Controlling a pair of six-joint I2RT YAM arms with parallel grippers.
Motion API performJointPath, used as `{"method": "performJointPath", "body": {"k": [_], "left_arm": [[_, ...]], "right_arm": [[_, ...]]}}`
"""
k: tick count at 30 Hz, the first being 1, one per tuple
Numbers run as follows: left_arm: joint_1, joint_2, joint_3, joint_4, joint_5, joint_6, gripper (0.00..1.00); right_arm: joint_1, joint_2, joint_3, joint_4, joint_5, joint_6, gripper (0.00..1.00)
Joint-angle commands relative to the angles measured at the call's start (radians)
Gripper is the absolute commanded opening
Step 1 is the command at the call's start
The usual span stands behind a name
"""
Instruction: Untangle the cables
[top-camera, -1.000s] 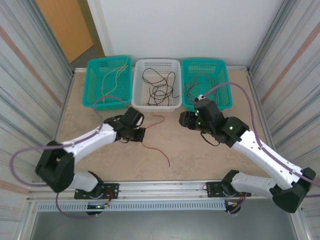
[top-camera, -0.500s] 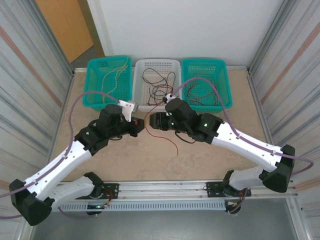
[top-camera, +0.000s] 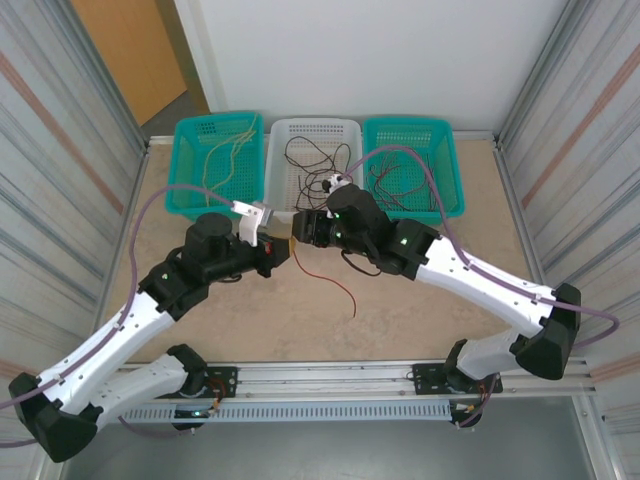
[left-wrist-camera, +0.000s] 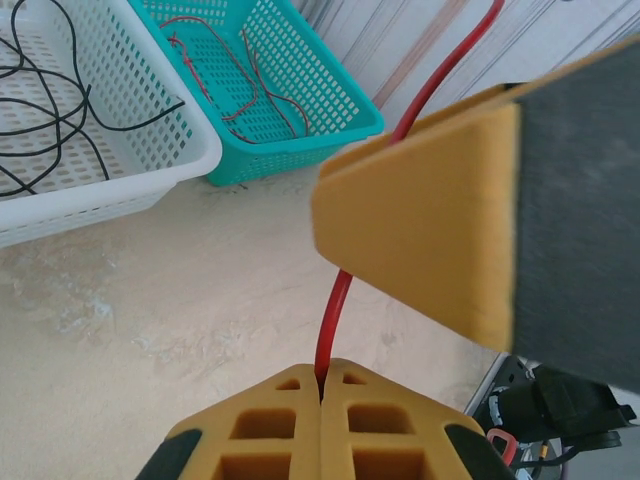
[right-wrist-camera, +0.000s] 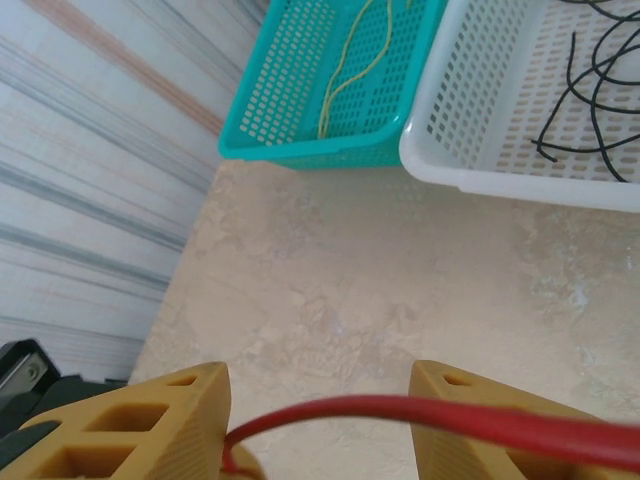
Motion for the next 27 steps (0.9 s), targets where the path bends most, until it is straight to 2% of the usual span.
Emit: {"method": "performJointPath", "body": {"k": [1, 4, 7, 9, 10, 14, 16, 22, 27], "left_arm": [[-0.004, -0.017, -0.013, 0.035, 0.042, 0.021, 0.00], [-0.004, -0.018, -0.018, 0.029, 0.044, 0.028, 0.00], [-0.004, -0.021, -0.022, 0.028, 0.040, 0.034, 0.00], [-0.004, -0.021, -0.025, 0.026, 0.037, 0.032, 0.00], [-0.005, -0.019, -0.028, 0.028, 0.034, 0.028, 0.03], [-0.005, -0.009, -0.055, 0.062, 0.028, -0.012, 0.37], [-0.005, -0.005, -0.075, 0.099, 0.053, -0.038, 0.42], [-0.005, -0.012, -0.136, 0.208, 0.069, -0.113, 0.37], [-0.005, -0.005, -0.136, 0.250, 0.053, -0.131, 0.22]], "right_arm": [[-0.013, 0.014, 0.048, 0.017, -0.008, 0.015, 0.47], [-0.017, 0.023, 0.062, 0.016, -0.018, 0.008, 0.32], [-0.016, 0.031, 0.077, 0.011, -0.029, -0.003, 0.11], [-0.017, 0.034, 0.085, 0.009, -0.037, -0.011, 0.03], [-0.016, 0.036, 0.089, 0.009, -0.041, -0.015, 0.01], [-0.014, 0.031, 0.108, 0.017, -0.050, -0.033, 0.00], [-0.010, 0.027, 0.116, 0.027, -0.049, -0.043, 0.00], [-0.006, 0.021, 0.143, 0.040, -0.053, -0.058, 0.00], [0.000, 0.002, 0.134, 0.070, -0.056, -0.066, 0.00]]}}
